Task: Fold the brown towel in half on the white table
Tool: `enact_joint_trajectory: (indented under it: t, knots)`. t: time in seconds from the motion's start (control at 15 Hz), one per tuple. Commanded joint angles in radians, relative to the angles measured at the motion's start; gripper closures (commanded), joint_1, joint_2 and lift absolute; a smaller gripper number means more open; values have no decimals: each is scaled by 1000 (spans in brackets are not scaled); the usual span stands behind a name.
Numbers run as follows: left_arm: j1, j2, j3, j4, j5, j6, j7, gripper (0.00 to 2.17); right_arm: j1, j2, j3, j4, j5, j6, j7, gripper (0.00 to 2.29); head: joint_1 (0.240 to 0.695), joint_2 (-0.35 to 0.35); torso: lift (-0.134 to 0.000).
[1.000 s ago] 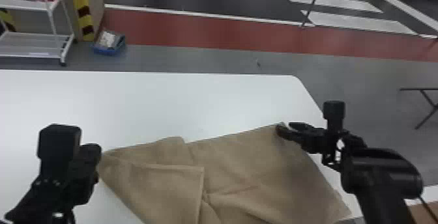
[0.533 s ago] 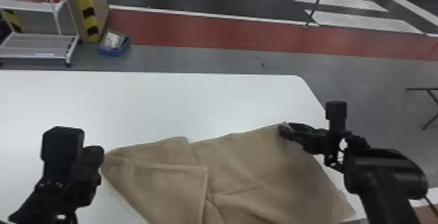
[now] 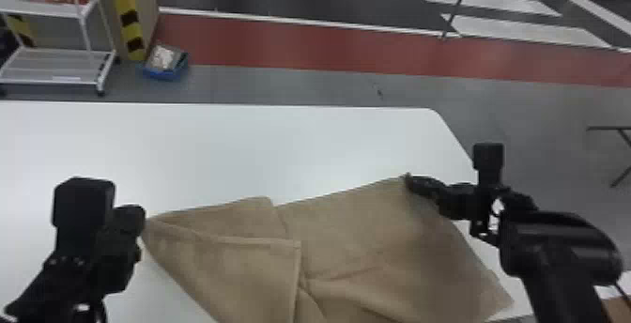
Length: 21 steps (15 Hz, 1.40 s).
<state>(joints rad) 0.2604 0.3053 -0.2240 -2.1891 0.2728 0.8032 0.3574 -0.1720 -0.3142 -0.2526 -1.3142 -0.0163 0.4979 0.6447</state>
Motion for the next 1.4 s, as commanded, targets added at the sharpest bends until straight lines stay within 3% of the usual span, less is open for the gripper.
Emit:
enact_joint_trajectory:
  t: [0.0,0.33,0.47,0.53,0.67,0.87,1.07,1.2,1.33]
  knots:
    - [2,5,45,-38,5,3,2,1379,16,-2,-16,-14,-21,-60,4,1116,695,-210,-123]
    - [16,5,161,-132,32,31,-11,1382,19,-29,-132,-111,-152,-94,58,1116,695,-186,-123]
    - [3,18,210,-139,59,34,-26,1382,-4,-49,-148,-120,-241,-103,67,1116,695,-184,-123]
    - [-24,29,227,-133,82,34,-69,1379,-23,-59,-148,-119,-287,-109,69,1116,695,-180,-123]
    - [-107,34,272,-60,158,31,-129,1379,-75,-59,-137,-82,-358,-112,67,1116,695,-173,-123]
    - [-245,87,290,81,258,-6,-193,1379,-158,-37,-106,27,-369,-167,67,1116,635,-146,-123]
    - [-305,101,373,178,402,-55,-299,1379,-187,-14,-125,66,-425,-219,61,1116,586,-118,-123]
    - [-309,130,410,189,430,-55,-314,1379,-213,-20,-151,76,-432,-213,47,1116,564,-110,-123]
    - [-296,144,476,189,526,-49,-370,1382,-228,-42,-185,78,-490,-201,47,1116,547,-103,-123]
